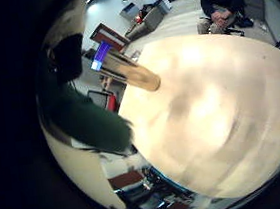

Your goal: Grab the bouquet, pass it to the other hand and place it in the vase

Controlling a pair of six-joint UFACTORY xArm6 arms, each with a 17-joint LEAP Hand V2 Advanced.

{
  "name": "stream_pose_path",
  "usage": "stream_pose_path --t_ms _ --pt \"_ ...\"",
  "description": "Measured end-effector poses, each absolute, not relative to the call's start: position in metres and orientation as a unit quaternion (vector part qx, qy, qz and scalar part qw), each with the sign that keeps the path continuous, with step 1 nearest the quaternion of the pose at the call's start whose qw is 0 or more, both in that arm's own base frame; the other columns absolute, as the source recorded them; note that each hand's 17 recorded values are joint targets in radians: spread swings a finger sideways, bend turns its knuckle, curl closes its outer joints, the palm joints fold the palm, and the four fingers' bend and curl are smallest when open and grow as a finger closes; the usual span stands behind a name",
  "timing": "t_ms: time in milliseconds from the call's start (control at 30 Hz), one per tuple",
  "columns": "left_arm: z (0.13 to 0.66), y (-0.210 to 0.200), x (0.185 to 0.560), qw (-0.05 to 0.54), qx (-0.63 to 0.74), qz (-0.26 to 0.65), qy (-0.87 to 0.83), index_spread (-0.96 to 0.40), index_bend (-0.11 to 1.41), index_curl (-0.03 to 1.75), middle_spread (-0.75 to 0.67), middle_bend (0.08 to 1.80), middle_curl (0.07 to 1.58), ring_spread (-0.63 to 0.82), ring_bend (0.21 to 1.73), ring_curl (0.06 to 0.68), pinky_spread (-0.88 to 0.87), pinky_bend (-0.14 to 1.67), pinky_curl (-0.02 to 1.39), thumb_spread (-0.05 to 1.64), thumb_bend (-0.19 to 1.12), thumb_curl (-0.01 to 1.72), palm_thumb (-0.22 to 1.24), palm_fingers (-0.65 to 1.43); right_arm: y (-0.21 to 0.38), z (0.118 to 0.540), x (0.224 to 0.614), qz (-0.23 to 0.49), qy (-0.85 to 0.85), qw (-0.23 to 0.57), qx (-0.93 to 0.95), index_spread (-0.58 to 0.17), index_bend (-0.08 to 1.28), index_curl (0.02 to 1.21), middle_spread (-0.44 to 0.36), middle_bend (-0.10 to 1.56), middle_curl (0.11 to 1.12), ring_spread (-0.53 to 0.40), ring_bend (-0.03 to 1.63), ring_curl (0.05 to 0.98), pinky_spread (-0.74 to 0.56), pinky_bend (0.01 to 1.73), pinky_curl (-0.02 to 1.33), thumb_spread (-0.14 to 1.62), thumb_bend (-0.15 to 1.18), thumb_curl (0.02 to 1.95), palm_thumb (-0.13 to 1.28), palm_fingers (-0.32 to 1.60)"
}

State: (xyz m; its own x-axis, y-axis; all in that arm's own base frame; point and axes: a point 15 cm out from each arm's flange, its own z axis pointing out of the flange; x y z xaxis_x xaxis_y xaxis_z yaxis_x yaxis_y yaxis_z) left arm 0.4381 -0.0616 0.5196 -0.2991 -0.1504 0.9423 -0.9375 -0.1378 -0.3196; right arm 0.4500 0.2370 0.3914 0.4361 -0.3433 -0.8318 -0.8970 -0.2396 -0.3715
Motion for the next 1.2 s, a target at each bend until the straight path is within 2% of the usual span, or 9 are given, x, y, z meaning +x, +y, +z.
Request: stream_pose_path --t_ms 67,100,133,167,300,367,733,967,1200 --pt "0.522 -0.059 0.439 0.330 0.487 0.580 -0.563 -0.61 0.62 0.74 -0.49 1.16 0.86 -0.42 1.42 0.545 -0.59 1.17 0.65 0.54 -0.02 0.64 1.05 1.09 0.231 0.385 0.453 0.316 0.436 0.442 -0.718 -0.305 0.38 0.81 -0.162 0.91 0.66 -0.277 1.22 0.609 -0.50 0.92 0.87 0.90 -0.03 0.62 0.83 0.37" --pt "0.524 -0.059 0.439 0.326 0.486 0.583 -0.564 -0.62 0.62 0.77 -0.49 1.16 0.87 -0.42 1.42 0.548 -0.58 1.17 0.65 0.51 -0.02 0.65 1.06 1.08 0.229 0.384 0.453 0.318 0.437 0.442 -0.716 -0.320 0.36 0.75 -0.133 0.71 0.58 -0.226 1.07 0.561 -0.36 0.78 0.85 0.92 -0.04 0.59 0.80 0.01" --pt "0.526 -0.058 0.439 0.322 0.485 0.585 -0.565 -0.64 0.62 0.81 -0.49 1.17 0.87 -0.41 1.42 0.550 -0.57 1.17 0.65 0.47 -0.02 0.67 1.06 1.08 0.225 0.382 0.455 0.319 0.440 0.442 -0.714 -0.350 0.32 0.68 -0.098 0.59 0.52 -0.152 0.95 0.505 -0.23 0.74 0.82 0.93 -0.04 0.57 0.78 -0.10" --pt "0.528 -0.057 0.440 0.318 0.486 0.586 -0.566 -0.65 0.61 0.85 -0.48 1.18 0.87 -0.41 1.43 0.552 -0.57 1.17 0.66 0.44 -0.02 0.69 1.06 1.07 0.222 0.380 0.457 0.320 0.443 0.442 -0.711 -0.377 0.25 0.61 -0.055 0.46 0.46 -0.061 0.80 0.429 -0.05 0.68 0.76 0.95 -0.04 0.54 0.75 -0.15" --pt "0.538 -0.052 0.439 0.297 0.487 0.592 -0.570 -0.68 0.58 0.96 -0.48 1.18 0.88 -0.41 1.43 0.555 -0.56 1.17 0.67 0.39 -0.02 0.73 1.05 1.07 0.200 0.377 0.468 0.311 0.459 0.450 -0.700 -0.402 0.12 0.46 -0.005 0.37 0.40 0.072 0.57 0.322 0.21 0.54 0.63 0.96 -0.04 0.49 0.70 -0.11" --pt "0.543 -0.048 0.439 0.286 0.487 0.596 -0.571 -0.70 0.54 1.04 -0.47 1.19 0.88 -0.41 1.44 0.557 -0.57 1.17 0.68 0.37 -0.02 0.76 1.05 1.07 0.195 0.378 0.470 0.307 0.460 0.454 -0.699 -0.409 0.12 0.40 0.028 0.23 0.35 0.110 0.53 0.300 0.27 0.53 0.58 0.96 -0.04 0.47 0.67 -0.13" --pt "0.583 -0.013 0.432 0.218 0.494 0.614 -0.575 -0.74 0.44 1.23 -0.47 1.19 0.88 -0.41 1.43 0.558 -0.56 1.16 0.70 0.34 -0.03 0.82 1.04 1.08 0.179 0.374 0.476 0.316 0.469 0.461 -0.683 -0.431 0.12 0.19 0.074 0.16 0.28 0.168 0.39 0.253 0.36 0.48 0.43 0.96 -0.03 0.38 0.58 -0.11" --pt "0.608 0.021 0.420 0.166 0.505 0.625 -0.572 -0.76 0.40 1.30 -0.47 1.18 0.88 -0.41 1.43 0.559 -0.57 1.15 0.70 0.34 -0.03 0.84 1.04 1.09 0.174 0.366 0.480 0.329 0.476 0.464 -0.671 -0.434 0.12 0.16 0.076 0.16 0.25 0.170 0.37 0.253 0.36 0.49 0.39 0.96 -0.03 0.36 0.58 -0.10" --pt "0.617 0.045 0.406 0.146 0.514 0.629 -0.565 -0.76 0.39 1.34 -0.47 1.18 0.88 -0.40 1.42 0.564 -0.57 1.14 0.71 0.32 -0.03 0.86 1.04 1.09 0.170 0.360 0.485 0.334 0.482 0.467 -0.662 -0.424 0.13 0.15 0.076 0.16 0.24 0.171 0.37 0.256 0.37 0.50 0.37 0.96 -0.03 0.36 0.57 -0.09"
